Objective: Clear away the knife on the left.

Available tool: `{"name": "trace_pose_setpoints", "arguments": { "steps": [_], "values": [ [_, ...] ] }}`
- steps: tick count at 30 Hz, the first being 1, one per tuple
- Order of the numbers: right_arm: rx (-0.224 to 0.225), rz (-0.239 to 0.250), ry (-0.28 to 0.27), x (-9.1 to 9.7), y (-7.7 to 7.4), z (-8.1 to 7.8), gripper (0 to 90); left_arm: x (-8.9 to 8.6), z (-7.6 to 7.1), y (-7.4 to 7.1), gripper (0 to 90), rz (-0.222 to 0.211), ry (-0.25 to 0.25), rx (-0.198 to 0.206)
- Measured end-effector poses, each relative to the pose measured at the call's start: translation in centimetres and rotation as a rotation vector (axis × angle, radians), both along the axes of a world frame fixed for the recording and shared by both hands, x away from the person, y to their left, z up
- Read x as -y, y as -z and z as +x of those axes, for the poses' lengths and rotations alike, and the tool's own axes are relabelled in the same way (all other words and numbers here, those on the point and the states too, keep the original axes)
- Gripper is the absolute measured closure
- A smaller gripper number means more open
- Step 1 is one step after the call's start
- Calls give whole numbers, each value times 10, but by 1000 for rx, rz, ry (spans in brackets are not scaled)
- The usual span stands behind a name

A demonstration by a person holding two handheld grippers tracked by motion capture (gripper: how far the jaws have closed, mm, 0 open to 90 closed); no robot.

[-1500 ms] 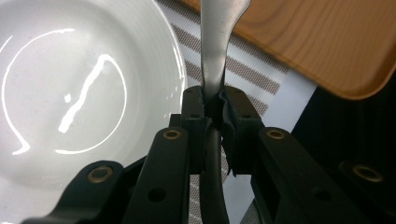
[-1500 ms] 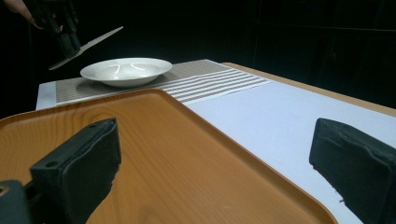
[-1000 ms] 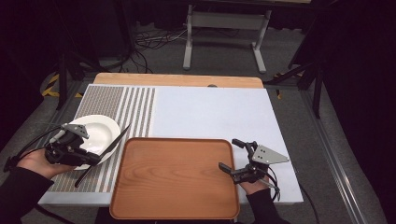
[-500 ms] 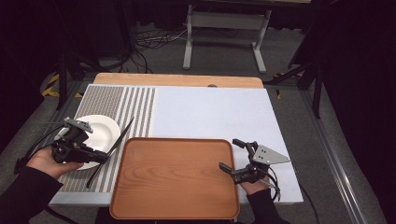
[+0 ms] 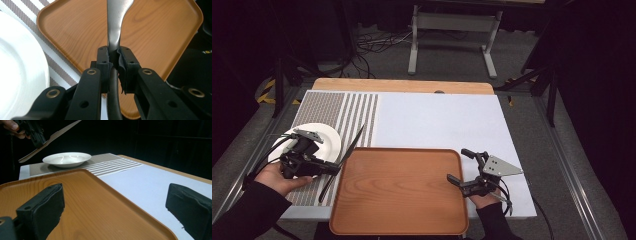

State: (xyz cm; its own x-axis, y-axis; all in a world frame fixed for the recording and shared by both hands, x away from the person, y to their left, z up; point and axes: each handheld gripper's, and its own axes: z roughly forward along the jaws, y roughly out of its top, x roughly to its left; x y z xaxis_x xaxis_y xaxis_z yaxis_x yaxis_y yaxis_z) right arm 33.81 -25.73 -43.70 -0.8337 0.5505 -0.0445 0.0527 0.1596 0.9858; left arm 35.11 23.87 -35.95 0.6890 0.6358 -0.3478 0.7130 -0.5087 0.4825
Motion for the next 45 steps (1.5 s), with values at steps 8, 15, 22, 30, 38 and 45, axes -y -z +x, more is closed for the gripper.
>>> {"name": "trace_pose_setpoints", "arguments": {
  "steps": [8, 15, 22, 30, 38, 45],
  "values": [
    [2, 2, -1, 1, 0, 0, 25, 19, -2, 7, 805, 29, 21, -11],
    [5, 1, -1, 1, -1, -1, 25, 30, -3, 17, 805, 56, 18, -17],
    [7, -2, -3, 1, -1, -1, 25, 38, -3, 27, 805, 57, -15, -80],
    [9, -3, -5, 1, -1, -1, 25, 47, -2, 35, 805, 94, -42, -122],
    [11, -3, -6, 1, -1, -1, 25, 57, -4, 44, 804, 136, -24, -109],
    [11, -3, -6, 1, -1, -1, 25, 61, -4, 50, 804, 160, -23, -105]
  ]
}}
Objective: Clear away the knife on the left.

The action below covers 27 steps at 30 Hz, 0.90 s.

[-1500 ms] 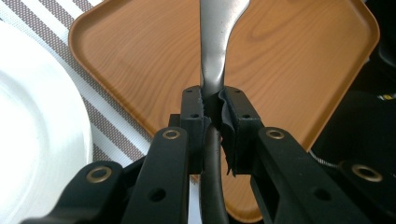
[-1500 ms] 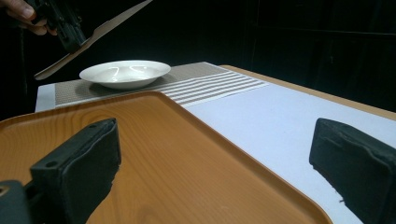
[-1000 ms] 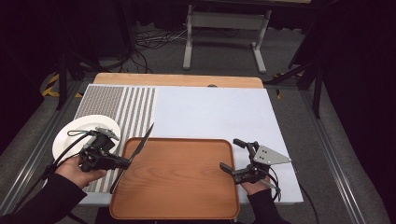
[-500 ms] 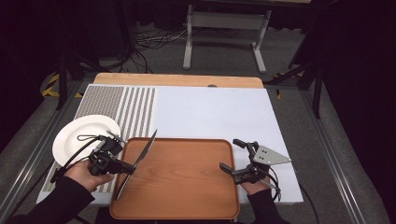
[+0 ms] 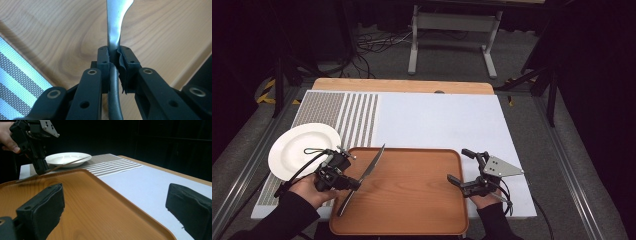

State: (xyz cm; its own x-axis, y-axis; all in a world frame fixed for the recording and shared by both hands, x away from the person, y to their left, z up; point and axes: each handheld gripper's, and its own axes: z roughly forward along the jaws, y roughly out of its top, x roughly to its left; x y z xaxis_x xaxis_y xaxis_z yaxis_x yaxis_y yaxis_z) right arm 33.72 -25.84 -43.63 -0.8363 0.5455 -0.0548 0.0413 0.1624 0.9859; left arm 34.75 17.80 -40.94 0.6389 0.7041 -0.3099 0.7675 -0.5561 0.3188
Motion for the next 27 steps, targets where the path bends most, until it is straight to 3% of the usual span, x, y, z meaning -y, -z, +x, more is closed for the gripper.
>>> {"name": "trace_pose_setpoints", "arguments": {
  "steps": [15, 16, 17, 27],
  "values": [
    [-3, 1, 1, 0, 0, 0, 25, 4, -1, 13, 803, 17, 4, -20],
    [-4, 1, 1, 0, 0, 0, 25, 4, 0, 13, 803, 34, 5, -5],
    [-4, 1, 1, 0, 1, 1, 25, 4, 0, 13, 802, 20, 6, -20],
    [-6, 4, 0, 0, 1, 1, 25, 5, 2, 22, 799, 54, 2, -34]
  ]
}}
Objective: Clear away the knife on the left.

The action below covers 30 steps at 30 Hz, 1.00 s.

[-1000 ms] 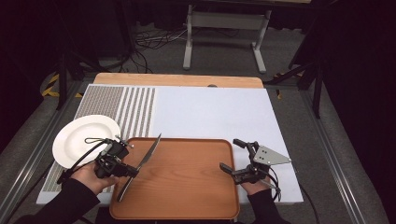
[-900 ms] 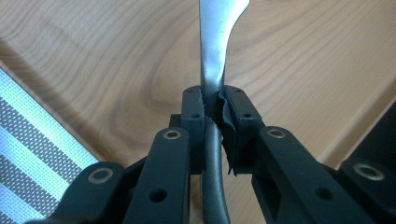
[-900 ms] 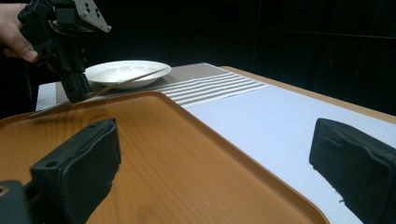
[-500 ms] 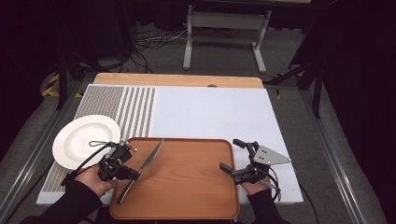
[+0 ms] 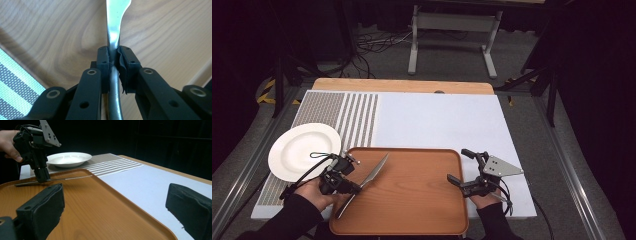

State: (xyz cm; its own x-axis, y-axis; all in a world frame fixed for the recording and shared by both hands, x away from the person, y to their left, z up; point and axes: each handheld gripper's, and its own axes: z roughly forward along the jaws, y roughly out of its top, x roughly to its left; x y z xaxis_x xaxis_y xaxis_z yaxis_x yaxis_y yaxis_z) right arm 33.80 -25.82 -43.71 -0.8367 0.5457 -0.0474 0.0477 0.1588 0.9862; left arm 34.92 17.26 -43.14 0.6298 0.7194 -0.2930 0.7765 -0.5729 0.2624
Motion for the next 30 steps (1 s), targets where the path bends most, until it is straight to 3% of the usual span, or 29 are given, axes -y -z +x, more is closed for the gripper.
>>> {"name": "trace_pose_setpoints", "arguments": {
  "steps": [12, 25, 30],
  "values": [
    [0, -3, -2, 0, 0, 0, 25, 4, -1, 5, 797, 21, 20, -23],
    [0, -2, -5, 0, 0, 0, 25, 3, -2, 5, 781, 34, 37, -22],
    [-3, -3, -8, -1, 0, 0, 25, 1, -2, 3, 626, 31, 40, -5]
  ]
}}
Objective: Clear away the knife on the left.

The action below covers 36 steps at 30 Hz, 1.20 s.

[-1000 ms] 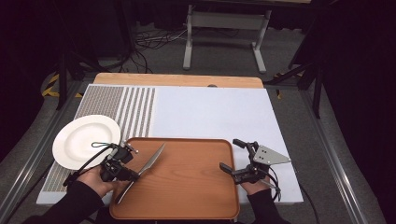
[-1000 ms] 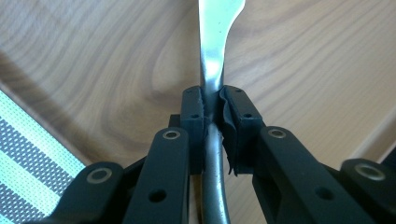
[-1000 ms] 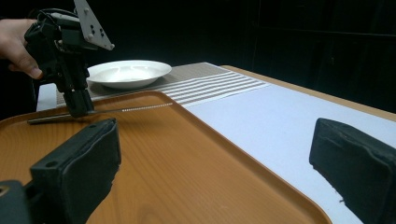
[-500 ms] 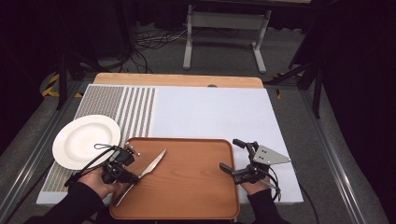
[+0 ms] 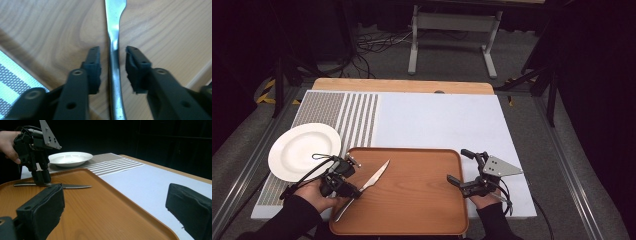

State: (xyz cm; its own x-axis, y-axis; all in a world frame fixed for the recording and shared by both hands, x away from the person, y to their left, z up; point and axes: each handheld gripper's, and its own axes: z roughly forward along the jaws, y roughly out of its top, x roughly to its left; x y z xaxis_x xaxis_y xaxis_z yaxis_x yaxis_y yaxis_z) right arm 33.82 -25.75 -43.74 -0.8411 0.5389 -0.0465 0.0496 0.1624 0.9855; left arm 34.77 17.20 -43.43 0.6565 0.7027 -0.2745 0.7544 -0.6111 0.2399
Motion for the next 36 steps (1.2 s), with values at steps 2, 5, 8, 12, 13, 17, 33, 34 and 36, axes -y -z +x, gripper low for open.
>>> {"name": "trace_pose_setpoints", "arguments": {
  "steps": [2, 5, 8, 12, 13, 17, 33, 34, 36],
  "values": [
    [0, 1, 1, 0, 0, 0, 25, -1, 0, -2, 550, -10, 3, 17],
    [2, 2, 1, 0, 0, 0, 25, -1, -2, -5, 420, -41, 19, 66],
    [2, 2, 2, 0, 0, 0, 25, -3, -2, -10, 338, -84, 33, 118],
    [3, 3, 0, 0, 0, 0, 25, -3, -1, -17, 292, -129, 85, 179],
    [3, 3, 1, 0, 0, 0, 25, -2, -2, -19, 268, -142, 100, 201],
    [3, 5, 1, 0, 0, 0, 25, 1, -4, -24, 244, -162, 160, 284],
    [0, 2, 2, 0, 0, 0, 26, 16, -2, -21, 900, -144, 569, 400],
    [-1, 2, 2, 0, 0, 0, 26, 17, -1, -20, 900, -136, 580, 399],
    [-1, 1, 1, 0, 0, 0, 26, 19, -1, -18, 900, -133, 595, 389]
  ]
}}
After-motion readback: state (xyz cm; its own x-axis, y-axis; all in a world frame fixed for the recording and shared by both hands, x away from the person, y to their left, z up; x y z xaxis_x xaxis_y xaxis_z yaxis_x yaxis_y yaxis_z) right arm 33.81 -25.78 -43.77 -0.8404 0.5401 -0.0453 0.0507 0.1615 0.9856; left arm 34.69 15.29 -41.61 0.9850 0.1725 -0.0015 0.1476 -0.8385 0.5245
